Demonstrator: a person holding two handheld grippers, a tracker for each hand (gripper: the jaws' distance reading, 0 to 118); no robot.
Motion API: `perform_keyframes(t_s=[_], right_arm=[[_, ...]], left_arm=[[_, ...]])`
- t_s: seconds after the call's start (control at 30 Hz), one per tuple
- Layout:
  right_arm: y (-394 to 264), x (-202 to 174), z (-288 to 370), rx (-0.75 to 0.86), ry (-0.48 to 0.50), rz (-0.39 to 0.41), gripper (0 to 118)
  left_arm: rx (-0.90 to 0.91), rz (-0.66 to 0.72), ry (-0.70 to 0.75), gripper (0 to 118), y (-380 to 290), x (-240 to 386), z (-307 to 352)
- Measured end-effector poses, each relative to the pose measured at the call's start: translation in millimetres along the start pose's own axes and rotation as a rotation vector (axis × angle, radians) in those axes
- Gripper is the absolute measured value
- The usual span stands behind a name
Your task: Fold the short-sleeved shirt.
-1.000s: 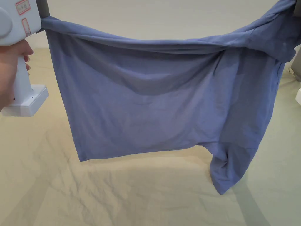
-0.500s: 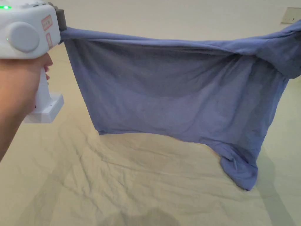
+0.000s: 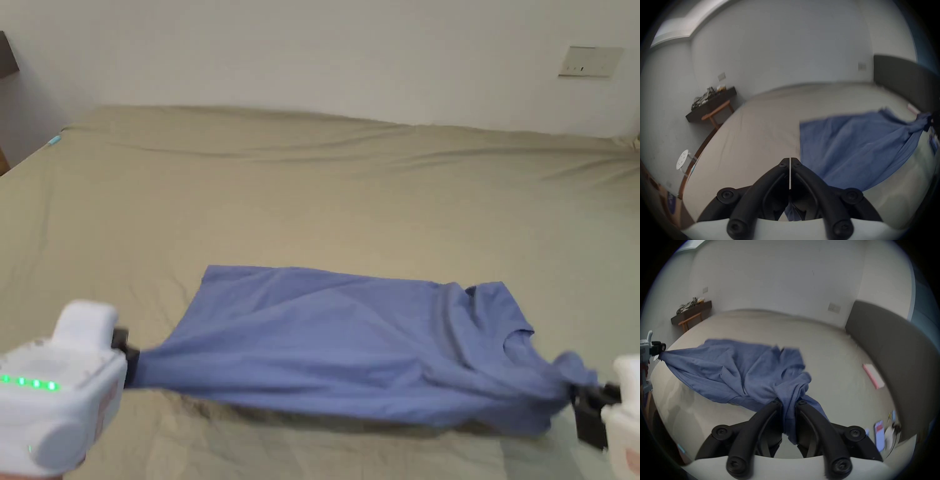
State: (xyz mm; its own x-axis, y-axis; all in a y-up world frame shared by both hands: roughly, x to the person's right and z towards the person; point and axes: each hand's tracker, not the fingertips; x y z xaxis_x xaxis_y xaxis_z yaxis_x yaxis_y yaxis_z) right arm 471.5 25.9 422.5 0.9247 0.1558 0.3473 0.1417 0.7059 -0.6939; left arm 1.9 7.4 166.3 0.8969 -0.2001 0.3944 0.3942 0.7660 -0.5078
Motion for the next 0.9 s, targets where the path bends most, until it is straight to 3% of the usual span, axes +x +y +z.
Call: perform_keyframes(t_s=[0.23, 0.37, 0.47, 0.57, 0.67, 0.7, 0.73, 0.77, 0.8, 0.83, 0.87, 0.9], right_arm=[[-98, -4, 15, -0.262, 0.067, -0.078, 15], [-119, -6, 32, -0.351, 0.044, -0.074, 15], [-127, -4, 41, -0.382, 0.083, -0.116, 15], [-127, -10, 40, -0.372, 0.072, -0.078, 17], [-114, -11, 40, -0.316, 0.004, -0.086, 29], [-108, -9, 42, -0.29, -0.017, -0.095, 41], [-99, -8, 44, -0.264, -0.036, -0.096, 71], [-89, -5, 48, -0.218, -0.022, -0.109, 92], [-78, -5, 53, -0.167, -0.026, -0.114, 101], [-63, -5, 61, -0.096, -0.034, -0.107, 101], [-47, -5, 69, -0.043, -0.044, -0.094, 101], [-32, -6, 76, 0.006, -0.053, -0.084, 101]], left_arm=[[-0.248, -0.053, -0.085, 0, -102, -13, 27], [-0.319, -0.185, -0.013, 0, -129, -12, 47], [-0.352, -0.094, -0.068, 0, -144, -22, 60], [-0.33, -0.091, -0.058, 0, -147, -21, 65], [-0.243, 0.004, -0.108, 0, -132, -20, 69], [-0.214, 0.031, -0.139, 0, -125, -17, 72], [-0.176, 0.051, -0.164, 0, -115, -14, 75], [-0.117, 0.061, -0.164, 0, -104, -10, 80], [-0.064, 0.072, -0.156, 0, -93, -6, 84], [-0.004, 0.095, -0.17, 9, -80, -3, 89], [0.057, 0.118, -0.186, 30, -66, -1, 94], [0.102, 0.142, -0.192, 79, -52, 2, 98]])
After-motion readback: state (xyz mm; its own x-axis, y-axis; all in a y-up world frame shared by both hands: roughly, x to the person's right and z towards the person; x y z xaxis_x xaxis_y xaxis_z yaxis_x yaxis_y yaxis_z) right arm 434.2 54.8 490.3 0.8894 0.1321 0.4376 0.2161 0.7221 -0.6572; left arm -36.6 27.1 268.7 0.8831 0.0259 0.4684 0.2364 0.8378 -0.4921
